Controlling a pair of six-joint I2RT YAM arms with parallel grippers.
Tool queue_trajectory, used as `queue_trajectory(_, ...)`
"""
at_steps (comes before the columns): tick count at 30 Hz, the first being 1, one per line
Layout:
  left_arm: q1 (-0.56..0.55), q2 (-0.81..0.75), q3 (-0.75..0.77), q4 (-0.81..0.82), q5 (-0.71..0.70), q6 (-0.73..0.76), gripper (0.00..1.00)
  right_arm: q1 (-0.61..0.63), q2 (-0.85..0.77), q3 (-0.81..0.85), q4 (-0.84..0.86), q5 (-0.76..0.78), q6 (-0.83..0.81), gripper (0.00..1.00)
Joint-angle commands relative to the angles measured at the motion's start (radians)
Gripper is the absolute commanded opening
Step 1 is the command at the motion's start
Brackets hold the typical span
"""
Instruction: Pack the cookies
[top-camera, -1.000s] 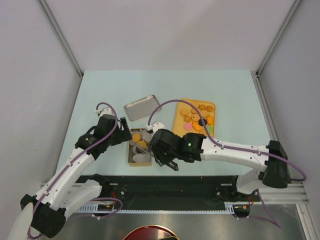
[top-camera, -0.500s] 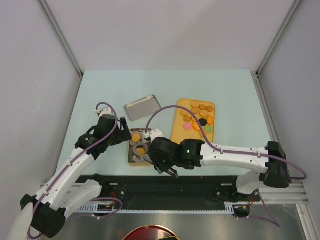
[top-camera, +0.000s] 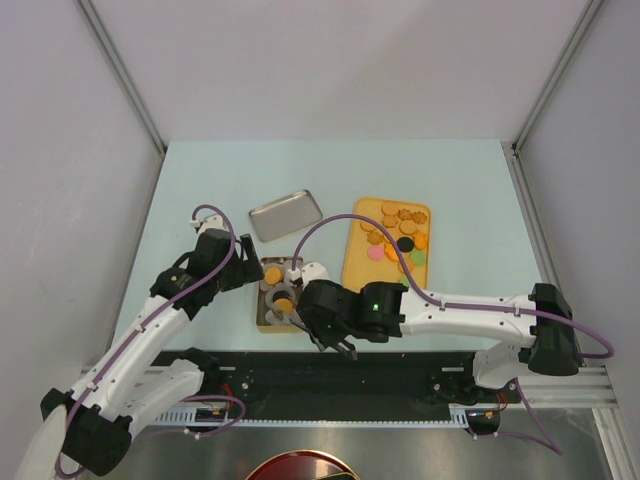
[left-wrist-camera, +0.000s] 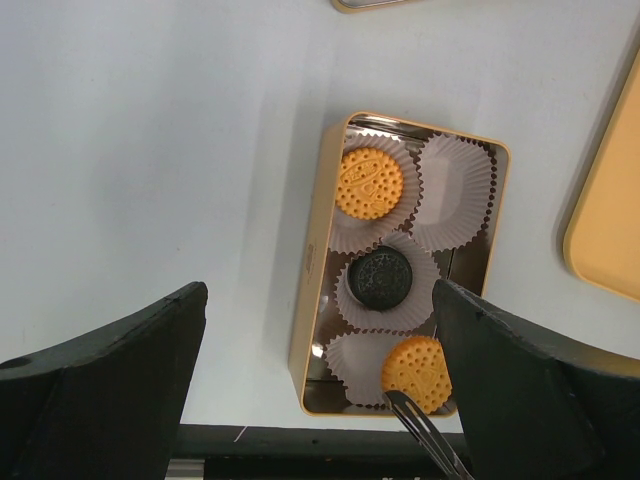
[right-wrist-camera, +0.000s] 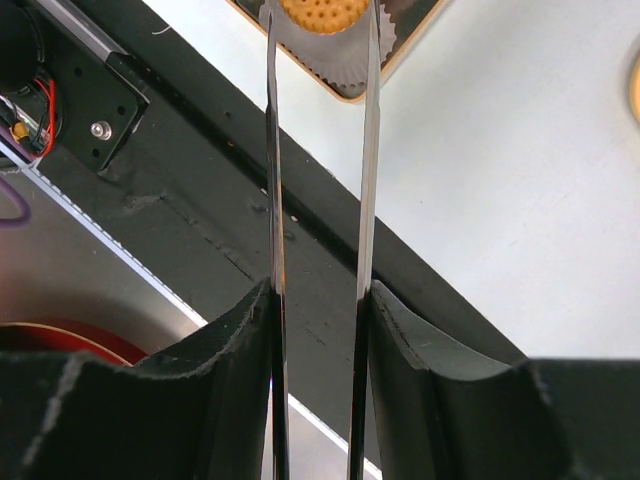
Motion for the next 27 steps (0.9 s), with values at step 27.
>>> queue_trajectory(27, -0.008, -0.015, -0.008, 0.013, -0.011, -0.007, 1.00, 0.028, 0.014, 0.068, -0.040, 0.082, 0.015, 0.58)
